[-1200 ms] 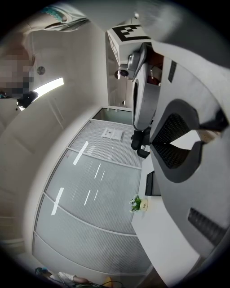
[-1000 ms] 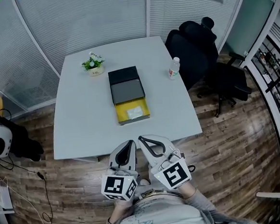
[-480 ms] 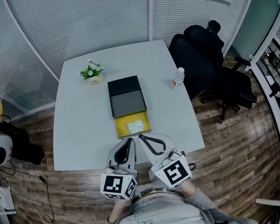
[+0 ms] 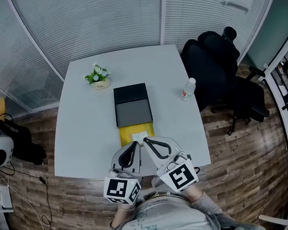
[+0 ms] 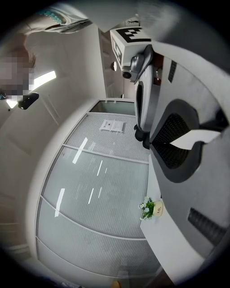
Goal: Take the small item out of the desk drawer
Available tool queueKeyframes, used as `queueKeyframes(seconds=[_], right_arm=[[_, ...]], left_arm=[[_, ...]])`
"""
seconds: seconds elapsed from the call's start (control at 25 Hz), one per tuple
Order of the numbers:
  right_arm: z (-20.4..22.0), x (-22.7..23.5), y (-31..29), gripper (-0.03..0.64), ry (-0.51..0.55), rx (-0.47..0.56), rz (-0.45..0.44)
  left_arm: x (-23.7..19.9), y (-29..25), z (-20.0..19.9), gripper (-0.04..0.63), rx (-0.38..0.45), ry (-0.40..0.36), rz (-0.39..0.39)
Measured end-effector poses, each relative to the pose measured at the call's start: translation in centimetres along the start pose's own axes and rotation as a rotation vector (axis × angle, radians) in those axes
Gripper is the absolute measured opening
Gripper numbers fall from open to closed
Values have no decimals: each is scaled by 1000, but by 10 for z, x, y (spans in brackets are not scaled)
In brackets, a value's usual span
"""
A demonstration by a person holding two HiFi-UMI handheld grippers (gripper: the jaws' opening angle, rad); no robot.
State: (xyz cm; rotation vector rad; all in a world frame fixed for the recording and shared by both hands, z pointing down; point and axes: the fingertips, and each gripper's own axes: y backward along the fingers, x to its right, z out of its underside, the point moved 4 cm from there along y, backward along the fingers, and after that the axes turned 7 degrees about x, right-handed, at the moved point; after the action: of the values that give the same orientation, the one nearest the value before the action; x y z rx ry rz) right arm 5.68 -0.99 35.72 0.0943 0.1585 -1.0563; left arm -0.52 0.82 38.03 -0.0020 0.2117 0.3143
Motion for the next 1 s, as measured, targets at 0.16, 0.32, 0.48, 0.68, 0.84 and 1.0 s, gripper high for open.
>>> queueKeyframes(seconds=[0.16,0.32,0.48,0.68,0.84,1.0], right_arm=[[7,19,-4,3,-1,1,-24],[18,33,-7,3,-16,1,-47],[24,38,-14,3,-30,-5,-60],[24,40,-26,3,-26,-6,-52],[23,39,-38,3,-16,-18,-8],[18,34,-57,3,-18,-12,35]], left_arm=[[-5,-17,0,-3,8,-10,-33],[-8,-27,5,-3,7,-13,-69],[-20,-26,9,-3,-9,-8,-85],[-39,-27,7,-3,-5,-6,-104],[-56,-31,-1,-3,-4,-14,-55],[-74,-38,-15,-3,6,-35,10]])
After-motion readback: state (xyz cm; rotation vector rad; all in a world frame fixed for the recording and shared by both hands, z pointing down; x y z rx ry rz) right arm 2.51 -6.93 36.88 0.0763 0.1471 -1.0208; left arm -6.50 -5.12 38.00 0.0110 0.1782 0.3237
